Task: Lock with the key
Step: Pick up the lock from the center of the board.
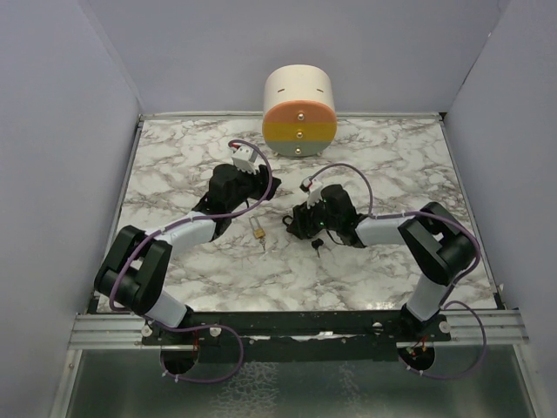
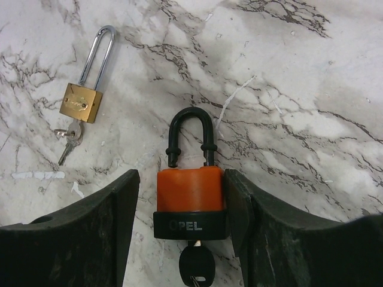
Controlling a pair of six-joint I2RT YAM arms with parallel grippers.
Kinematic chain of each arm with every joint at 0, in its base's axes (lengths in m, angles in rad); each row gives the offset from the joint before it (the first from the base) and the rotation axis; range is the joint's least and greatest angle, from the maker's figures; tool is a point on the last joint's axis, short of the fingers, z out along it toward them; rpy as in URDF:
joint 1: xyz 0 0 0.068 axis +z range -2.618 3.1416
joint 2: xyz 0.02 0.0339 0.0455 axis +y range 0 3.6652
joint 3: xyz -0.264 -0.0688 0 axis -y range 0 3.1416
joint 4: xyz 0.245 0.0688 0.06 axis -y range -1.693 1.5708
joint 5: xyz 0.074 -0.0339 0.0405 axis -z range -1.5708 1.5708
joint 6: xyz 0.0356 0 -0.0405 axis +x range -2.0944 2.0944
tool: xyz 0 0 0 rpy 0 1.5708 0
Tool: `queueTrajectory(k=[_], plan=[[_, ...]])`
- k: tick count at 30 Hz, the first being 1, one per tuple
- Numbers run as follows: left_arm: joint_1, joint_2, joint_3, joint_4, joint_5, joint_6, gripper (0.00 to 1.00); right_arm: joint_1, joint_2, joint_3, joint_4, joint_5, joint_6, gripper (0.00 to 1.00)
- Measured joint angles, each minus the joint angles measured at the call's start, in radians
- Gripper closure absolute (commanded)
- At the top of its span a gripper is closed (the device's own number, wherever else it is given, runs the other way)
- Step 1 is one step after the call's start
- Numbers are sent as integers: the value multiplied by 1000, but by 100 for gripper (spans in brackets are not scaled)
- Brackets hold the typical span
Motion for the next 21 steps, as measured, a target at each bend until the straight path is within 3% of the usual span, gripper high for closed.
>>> queueTrajectory(k=[21], plan=[[0,0,0,0,0,-8,45,64,-47,0,-111,317,-56,37]])
